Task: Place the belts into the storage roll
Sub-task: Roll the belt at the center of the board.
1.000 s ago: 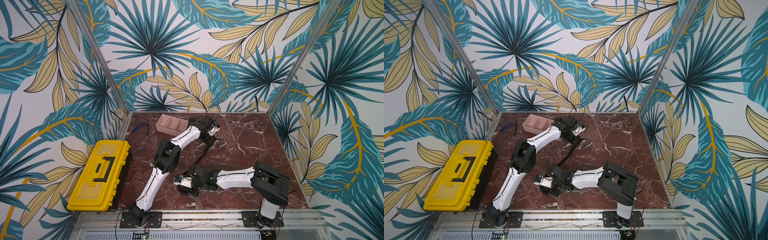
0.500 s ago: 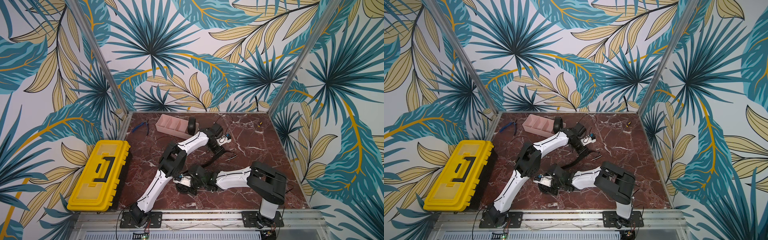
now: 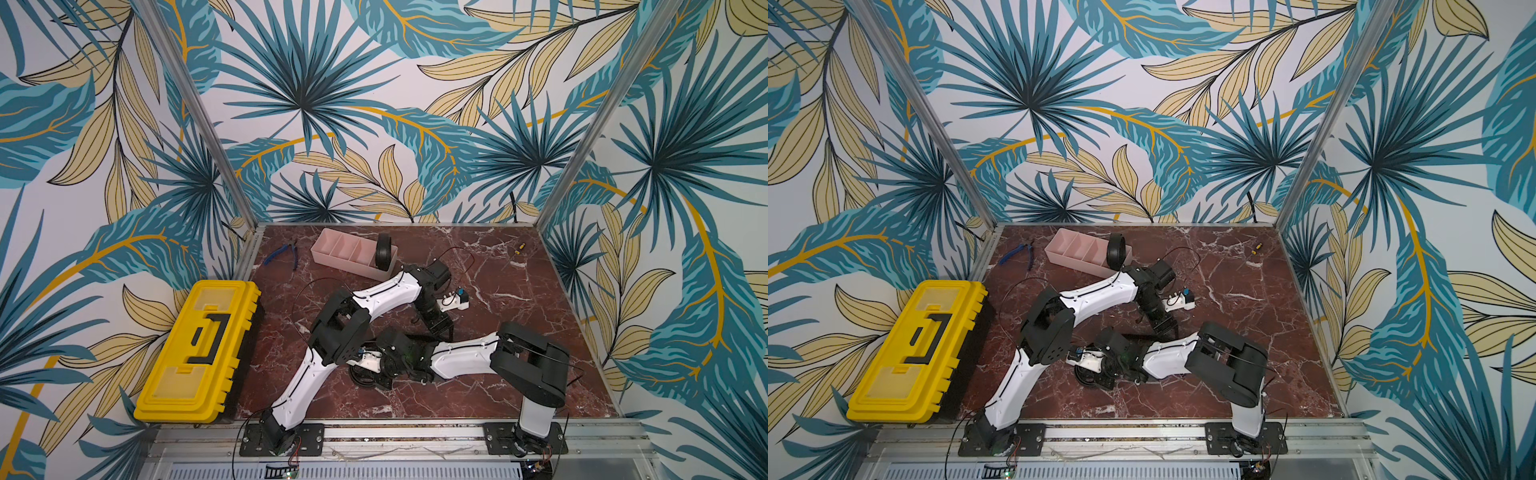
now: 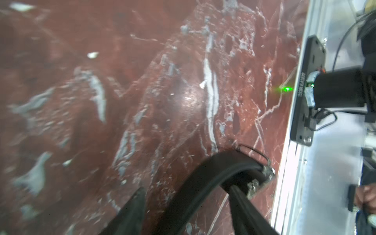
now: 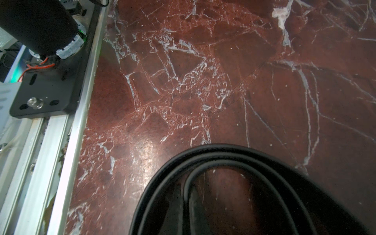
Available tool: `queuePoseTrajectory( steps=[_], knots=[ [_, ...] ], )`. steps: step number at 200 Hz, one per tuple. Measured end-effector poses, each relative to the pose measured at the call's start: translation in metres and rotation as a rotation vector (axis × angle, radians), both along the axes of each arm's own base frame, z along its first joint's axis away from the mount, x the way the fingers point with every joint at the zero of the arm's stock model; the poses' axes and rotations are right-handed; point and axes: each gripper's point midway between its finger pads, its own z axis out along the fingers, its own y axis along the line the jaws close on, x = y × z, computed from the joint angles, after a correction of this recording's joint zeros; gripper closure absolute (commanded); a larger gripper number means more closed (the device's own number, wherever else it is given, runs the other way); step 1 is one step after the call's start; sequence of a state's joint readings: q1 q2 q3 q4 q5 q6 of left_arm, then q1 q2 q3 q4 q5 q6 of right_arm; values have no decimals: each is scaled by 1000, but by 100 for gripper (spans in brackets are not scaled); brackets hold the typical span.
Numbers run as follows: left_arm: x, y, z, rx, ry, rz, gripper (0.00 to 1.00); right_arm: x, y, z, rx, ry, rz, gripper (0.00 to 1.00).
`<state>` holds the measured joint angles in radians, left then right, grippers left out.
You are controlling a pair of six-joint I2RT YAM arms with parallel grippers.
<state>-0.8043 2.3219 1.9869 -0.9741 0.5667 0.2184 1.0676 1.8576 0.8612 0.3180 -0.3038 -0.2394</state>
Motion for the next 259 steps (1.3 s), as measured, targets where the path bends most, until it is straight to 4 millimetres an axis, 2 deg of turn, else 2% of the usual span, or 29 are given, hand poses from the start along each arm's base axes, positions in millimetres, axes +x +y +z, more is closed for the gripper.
queuePoseTrajectory(
  steps=[19,24,39,52,68,81,89,105,121,134,145,169,198,212,259],
  knots=[
    [39,2,30,-14,-76,103,6,0,0,0,2,-1,-1,99],
    [55,2,44,-34,-111,141,0,0,0,0,2,-1,-1,99],
    [103,10,86,-87,-216,272,0,0,0,0,2,-2,0,99],
    [144,27,121,-124,-296,414,0,1,0,0,2,-1,-1,99],
    [187,67,151,-128,-358,615,0,1,0,0,2,-1,-1,99],
    [208,111,164,-102,-369,772,0,1,0,0,2,-1,-1,99],
    [212,142,166,-73,-361,864,0,0,0,0,2,0,0,99],
    [202,209,167,5,-333,1042,0,0,0,0,4,1,0,99],
    [171,282,166,98,-325,1213,0,1,0,0,5,3,-2,99],
    [137,320,163,143,-301,1297,0,1,0,0,5,3,-3,99],
    [108,337,159,164,-272,1334,0,1,0,0,5,3,-3,99],
    [61,344,134,203,-166,1342,1,1,0,0,5,5,-4,99],
    [16,338,76,289,57,1327,6,1,0,0,6,4,-5,99],
    [-4,335,56,326,146,1310,6,1,0,0,8,3,-5,99],
    [-36,320,30,314,267,1213,5,1,-3,0,10,6,-10,99]
  ],
)
